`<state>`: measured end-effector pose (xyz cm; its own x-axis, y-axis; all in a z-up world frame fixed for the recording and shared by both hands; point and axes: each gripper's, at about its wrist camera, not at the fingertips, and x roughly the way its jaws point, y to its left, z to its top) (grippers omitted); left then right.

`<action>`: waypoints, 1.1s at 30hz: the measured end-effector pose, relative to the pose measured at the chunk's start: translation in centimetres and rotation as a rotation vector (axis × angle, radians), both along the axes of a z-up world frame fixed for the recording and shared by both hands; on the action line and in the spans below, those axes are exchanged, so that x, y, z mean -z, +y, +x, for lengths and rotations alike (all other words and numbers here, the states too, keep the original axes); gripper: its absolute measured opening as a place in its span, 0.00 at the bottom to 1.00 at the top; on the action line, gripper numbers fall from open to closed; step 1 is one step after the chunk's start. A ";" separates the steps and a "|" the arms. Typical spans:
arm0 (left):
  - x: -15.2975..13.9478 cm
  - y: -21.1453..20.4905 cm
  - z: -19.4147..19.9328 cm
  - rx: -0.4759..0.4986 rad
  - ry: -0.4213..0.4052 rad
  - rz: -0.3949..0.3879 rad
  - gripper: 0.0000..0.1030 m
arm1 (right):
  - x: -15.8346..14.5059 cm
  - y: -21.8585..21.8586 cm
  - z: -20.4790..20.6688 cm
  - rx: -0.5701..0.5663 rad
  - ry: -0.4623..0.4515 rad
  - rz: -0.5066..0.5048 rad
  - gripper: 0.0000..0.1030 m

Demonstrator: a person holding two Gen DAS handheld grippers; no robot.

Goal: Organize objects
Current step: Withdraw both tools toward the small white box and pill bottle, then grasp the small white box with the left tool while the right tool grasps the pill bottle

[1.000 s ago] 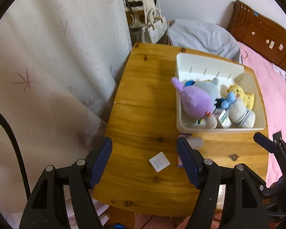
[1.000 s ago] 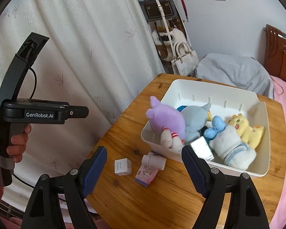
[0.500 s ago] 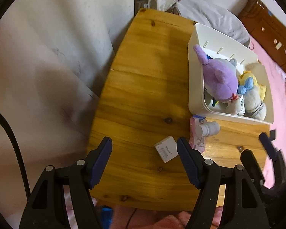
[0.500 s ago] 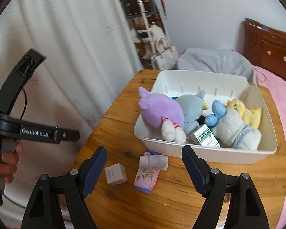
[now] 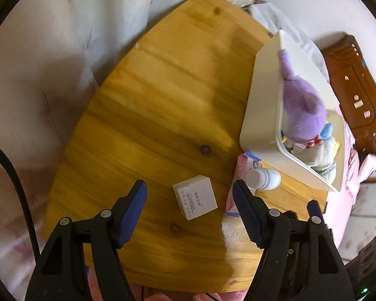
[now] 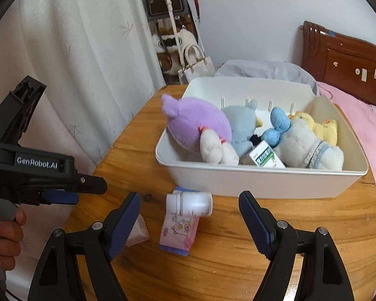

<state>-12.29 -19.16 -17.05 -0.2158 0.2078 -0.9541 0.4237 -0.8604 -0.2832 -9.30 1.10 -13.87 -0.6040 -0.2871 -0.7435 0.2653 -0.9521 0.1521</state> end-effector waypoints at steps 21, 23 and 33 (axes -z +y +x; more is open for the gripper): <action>4.0 0.8 2.1 -0.193 -0.030 0.077 0.72 | 4.5 0.3 -2.2 -0.166 -0.075 -0.034 0.79; 4.2 0.9 2.1 -0.203 -0.034 0.076 0.72 | 4.8 0.3 -2.4 -0.174 -0.086 -0.036 0.79; 4.8 0.5 2.0 -0.229 -0.043 0.078 0.60 | 5.9 -0.3 -3.8 -0.202 -0.119 -0.039 0.77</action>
<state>-10.33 -18.63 -21.83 -0.2256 0.2317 -0.9463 0.6185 -0.7164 -0.3229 -13.11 0.84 -19.81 -0.4404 -0.4237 -0.7915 0.4282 -0.8740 0.2296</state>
